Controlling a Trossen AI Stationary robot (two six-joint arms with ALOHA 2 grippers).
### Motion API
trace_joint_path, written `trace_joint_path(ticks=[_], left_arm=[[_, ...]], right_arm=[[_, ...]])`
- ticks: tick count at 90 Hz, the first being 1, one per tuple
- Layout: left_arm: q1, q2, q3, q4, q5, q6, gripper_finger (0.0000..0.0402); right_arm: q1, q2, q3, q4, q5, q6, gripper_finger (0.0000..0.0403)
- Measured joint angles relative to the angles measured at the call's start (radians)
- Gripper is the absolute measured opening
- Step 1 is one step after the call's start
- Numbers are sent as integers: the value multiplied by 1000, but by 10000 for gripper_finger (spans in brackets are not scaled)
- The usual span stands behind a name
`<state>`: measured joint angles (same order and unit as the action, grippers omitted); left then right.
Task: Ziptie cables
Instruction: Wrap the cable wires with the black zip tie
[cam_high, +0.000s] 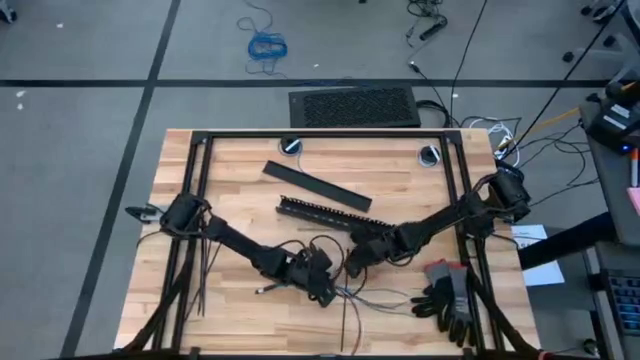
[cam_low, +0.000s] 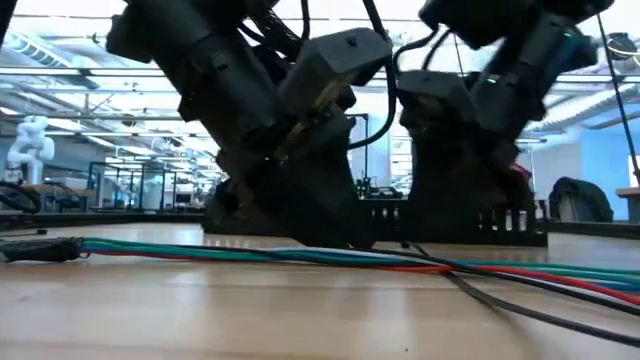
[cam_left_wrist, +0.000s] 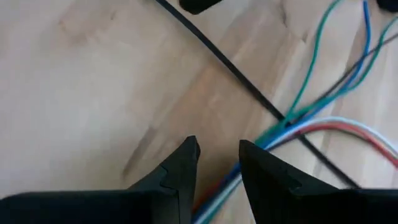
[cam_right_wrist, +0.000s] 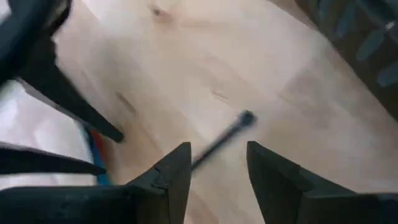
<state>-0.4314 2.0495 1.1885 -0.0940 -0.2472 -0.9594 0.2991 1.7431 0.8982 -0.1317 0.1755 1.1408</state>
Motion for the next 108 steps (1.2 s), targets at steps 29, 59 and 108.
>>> trace_joint_path(ticks=[29, 59, 108], left_arm=[[-49, -48, -4, -137, -67, 1, 122], [-57, -71, -7, -188, -91, 0, 122], [-59, -73, -5, -239, -133, -3, 122]], right_arm=[[-5, 143, 246, -422, -1, -29, 146], [-22, 166, 289, -431, -26, -70, 146], [-30, 160, 230, -414, -14, -71, 113]])
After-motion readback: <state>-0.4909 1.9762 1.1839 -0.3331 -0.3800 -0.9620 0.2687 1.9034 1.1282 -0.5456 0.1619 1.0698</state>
